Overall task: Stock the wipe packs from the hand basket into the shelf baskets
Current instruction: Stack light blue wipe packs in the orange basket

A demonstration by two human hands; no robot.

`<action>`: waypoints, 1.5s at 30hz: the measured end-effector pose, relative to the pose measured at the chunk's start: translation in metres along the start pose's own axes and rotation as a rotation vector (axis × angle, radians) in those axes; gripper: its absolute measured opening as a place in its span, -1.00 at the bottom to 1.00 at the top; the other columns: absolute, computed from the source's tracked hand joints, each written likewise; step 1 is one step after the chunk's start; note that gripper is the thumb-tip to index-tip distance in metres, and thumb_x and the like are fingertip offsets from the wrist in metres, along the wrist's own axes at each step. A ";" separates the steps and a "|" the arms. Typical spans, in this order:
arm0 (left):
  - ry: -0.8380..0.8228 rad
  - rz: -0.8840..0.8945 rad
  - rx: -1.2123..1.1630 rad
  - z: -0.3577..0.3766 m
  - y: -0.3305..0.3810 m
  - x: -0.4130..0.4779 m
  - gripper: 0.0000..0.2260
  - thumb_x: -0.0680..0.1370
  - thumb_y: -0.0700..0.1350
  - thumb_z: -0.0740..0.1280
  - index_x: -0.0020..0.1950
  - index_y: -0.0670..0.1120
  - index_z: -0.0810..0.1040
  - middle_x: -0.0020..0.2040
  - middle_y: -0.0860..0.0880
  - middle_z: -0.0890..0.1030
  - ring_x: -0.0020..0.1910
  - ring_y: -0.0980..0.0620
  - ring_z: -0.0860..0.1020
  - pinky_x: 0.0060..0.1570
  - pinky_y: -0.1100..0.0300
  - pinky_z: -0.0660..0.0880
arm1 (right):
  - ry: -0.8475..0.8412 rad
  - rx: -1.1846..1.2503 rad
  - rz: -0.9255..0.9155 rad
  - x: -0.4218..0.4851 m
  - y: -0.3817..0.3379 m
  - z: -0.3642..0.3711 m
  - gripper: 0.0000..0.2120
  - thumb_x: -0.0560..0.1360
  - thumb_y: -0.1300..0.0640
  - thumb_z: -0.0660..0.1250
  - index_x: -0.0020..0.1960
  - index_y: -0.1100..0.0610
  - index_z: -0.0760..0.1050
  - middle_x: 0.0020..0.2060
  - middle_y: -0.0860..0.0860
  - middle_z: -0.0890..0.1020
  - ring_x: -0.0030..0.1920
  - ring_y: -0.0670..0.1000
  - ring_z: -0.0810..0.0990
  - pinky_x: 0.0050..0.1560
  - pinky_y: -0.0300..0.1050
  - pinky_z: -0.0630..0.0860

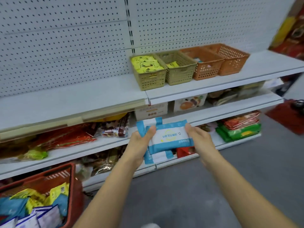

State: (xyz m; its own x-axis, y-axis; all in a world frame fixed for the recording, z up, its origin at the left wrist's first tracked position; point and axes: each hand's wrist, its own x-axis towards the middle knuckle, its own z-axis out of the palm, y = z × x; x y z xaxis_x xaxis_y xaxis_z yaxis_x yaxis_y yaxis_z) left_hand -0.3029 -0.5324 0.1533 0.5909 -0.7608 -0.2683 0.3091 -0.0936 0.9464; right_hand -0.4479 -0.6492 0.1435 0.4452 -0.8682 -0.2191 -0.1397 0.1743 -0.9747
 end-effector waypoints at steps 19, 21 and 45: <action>0.001 0.076 0.105 0.186 0.086 0.255 -0.77 0.57 0.01 0.34 0.06 -0.13 0.64 -0.14 -0.08 0.73 -0.17 -0.06 0.70 -0.23 0.04 0.65 | -0.182 0.110 -0.003 0.268 -0.108 -0.123 -0.78 0.44 0.21 0.44 0.04 0.30 0.58 -0.14 0.23 0.69 -0.47 0.00 0.53 -0.56 -0.26 0.37; 0.008 0.083 0.067 0.204 0.101 0.284 -0.75 0.59 0.05 0.31 0.09 -0.10 0.63 -0.16 -0.04 0.73 -0.18 -0.05 0.70 -0.24 0.03 0.64 | -0.157 0.121 -0.031 0.299 -0.123 -0.130 -0.79 0.45 0.21 0.44 0.04 0.29 0.59 -0.19 0.22 0.67 -0.48 -0.01 0.52 -0.55 -0.26 0.36; 0.378 0.084 -0.369 0.266 0.176 0.524 -0.79 0.64 -0.10 0.23 0.23 -0.15 0.44 0.07 -0.08 0.60 0.01 -0.04 0.58 0.05 -0.04 0.49 | -0.062 -0.126 0.042 0.659 -0.194 -0.113 -0.85 0.53 0.36 0.30 0.09 0.37 0.47 -0.10 0.26 0.56 -0.41 0.10 0.54 -0.62 -0.27 0.45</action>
State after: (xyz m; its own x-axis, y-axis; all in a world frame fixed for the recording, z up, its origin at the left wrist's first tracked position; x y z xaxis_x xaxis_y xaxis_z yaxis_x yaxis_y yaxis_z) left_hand -0.1372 -1.1185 0.2269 0.8308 -0.4655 -0.3051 0.4509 0.2413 0.8594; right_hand -0.2274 -1.3076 0.1931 0.4902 -0.8301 -0.2659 -0.2678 0.1468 -0.9522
